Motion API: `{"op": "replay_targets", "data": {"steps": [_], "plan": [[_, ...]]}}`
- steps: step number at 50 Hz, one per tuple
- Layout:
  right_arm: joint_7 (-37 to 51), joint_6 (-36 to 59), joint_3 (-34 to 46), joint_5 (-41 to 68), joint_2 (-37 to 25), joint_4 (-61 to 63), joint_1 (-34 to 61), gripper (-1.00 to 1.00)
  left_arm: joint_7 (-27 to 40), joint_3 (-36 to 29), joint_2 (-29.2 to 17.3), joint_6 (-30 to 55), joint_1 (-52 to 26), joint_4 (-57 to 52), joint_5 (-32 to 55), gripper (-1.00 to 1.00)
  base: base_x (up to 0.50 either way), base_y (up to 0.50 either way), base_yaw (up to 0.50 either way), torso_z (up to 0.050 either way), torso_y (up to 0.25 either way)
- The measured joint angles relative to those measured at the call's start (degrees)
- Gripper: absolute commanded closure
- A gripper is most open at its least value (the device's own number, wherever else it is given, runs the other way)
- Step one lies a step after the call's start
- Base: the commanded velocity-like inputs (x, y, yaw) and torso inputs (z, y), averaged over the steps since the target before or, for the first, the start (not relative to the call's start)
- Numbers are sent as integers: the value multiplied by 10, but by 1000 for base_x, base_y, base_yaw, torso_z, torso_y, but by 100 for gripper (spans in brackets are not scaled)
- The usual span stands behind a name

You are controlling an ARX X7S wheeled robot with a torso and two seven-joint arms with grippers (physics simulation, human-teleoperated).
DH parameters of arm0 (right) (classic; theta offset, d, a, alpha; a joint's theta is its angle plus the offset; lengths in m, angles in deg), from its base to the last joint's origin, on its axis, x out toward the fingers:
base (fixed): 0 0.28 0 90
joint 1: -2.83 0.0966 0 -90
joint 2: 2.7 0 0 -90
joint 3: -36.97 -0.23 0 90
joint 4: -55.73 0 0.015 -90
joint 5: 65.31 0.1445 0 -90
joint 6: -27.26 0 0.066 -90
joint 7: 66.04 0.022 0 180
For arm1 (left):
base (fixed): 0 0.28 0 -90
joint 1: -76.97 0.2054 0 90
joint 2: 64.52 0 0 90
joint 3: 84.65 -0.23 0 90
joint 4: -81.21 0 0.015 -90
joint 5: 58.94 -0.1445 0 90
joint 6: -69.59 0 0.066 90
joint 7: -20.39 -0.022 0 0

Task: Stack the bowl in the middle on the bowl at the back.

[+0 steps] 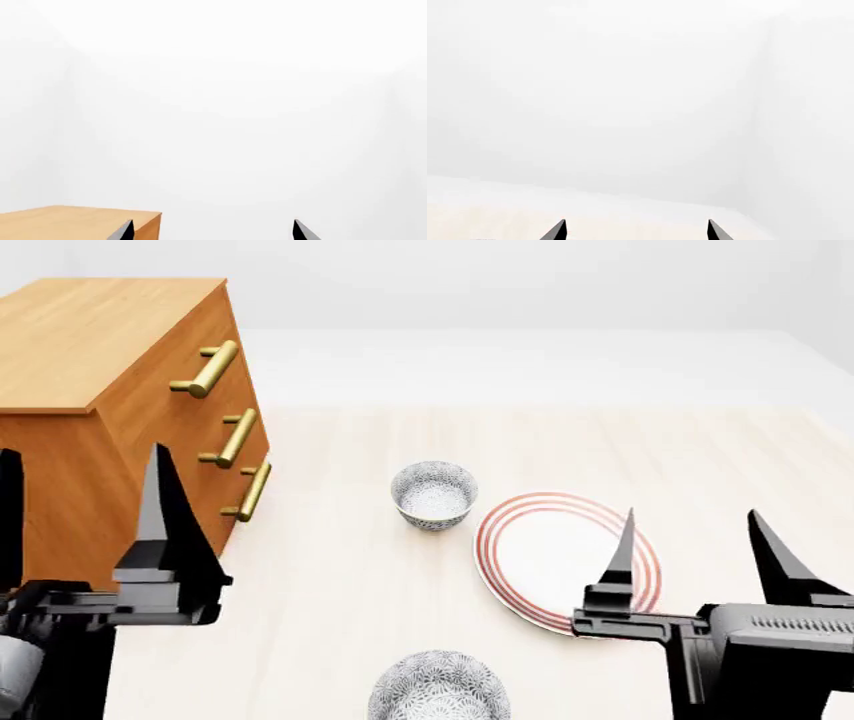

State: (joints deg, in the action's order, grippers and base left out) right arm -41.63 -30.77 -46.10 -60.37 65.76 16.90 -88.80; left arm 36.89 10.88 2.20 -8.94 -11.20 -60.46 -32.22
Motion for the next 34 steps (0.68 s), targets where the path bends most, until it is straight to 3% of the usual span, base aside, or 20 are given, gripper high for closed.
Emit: {"op": "replay_targets", "data": {"steps": [8,13,23,34], "plan": [[34,-46,8,-7,-26,48,-40,-100,-24,30,5,-70,58,-17,17,-100,0,0,0,0,0],[115,-89,50,13,-96,64,-45,-100,-36,42,8,-103,88,-26,27,-100,0,0,0,0,0],[352,-172,269,59,-283,79,76,-100,-51,60,9,-147,128,-37,45,-100,0,0,0,0,0],[524,-208,508,82,-383,85,257,-100,-60,61,10,-170,139,-30,56,-100,0,0,0,0,0]]}}
